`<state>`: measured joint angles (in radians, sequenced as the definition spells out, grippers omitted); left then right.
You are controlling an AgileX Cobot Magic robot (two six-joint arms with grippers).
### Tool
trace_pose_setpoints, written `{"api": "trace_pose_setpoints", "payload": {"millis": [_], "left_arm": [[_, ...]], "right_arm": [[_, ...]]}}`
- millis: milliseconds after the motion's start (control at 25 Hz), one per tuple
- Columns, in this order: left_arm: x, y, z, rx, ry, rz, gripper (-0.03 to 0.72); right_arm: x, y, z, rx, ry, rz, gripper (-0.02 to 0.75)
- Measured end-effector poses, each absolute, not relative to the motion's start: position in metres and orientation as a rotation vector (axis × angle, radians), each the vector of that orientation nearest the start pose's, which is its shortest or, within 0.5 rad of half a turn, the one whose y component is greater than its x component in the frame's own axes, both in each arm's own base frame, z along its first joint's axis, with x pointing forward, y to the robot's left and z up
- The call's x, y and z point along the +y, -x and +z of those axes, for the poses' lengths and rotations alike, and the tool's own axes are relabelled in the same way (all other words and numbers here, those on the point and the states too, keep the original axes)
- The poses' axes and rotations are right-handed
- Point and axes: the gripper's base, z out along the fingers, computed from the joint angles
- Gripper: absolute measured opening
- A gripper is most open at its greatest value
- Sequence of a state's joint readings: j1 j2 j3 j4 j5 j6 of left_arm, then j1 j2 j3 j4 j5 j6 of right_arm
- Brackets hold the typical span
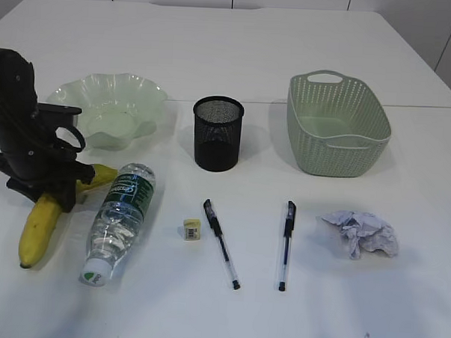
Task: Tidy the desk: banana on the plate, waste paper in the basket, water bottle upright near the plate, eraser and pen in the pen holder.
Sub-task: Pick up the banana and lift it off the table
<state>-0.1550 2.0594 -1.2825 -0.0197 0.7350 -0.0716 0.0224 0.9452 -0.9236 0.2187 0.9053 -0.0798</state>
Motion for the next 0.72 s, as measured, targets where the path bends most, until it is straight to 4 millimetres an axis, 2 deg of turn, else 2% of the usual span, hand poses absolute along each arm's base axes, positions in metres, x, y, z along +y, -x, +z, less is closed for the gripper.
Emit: {"api": "trace_pose_setpoints", "payload": {"millis": [120, 360, 480, 720], "left_arm": [[-0.061, -0.382, 0.122, 2.996, -0.104, -0.046, 0.275], [-0.061, -0.382, 0.122, 2.999, -0.104, -0.046, 0.269], [-0.061, -0.381, 0.131, 2.984, -0.104, -0.048, 0.268], [-0.06, -0.377, 0.159, 2.937, -0.103, -0.057, 0.268]], "right_arm": [[0.02, -0.175, 0.347, 2.396, 0.038, 0.245, 0.585], [0.02, -0.175, 0.347, 2.396, 0.038, 0.245, 0.586], [0.02, -0.175, 0.347, 2.396, 0.038, 0.245, 0.586], [0.02, -0.175, 0.347, 2.396, 0.038, 0.245, 0.585]]}}
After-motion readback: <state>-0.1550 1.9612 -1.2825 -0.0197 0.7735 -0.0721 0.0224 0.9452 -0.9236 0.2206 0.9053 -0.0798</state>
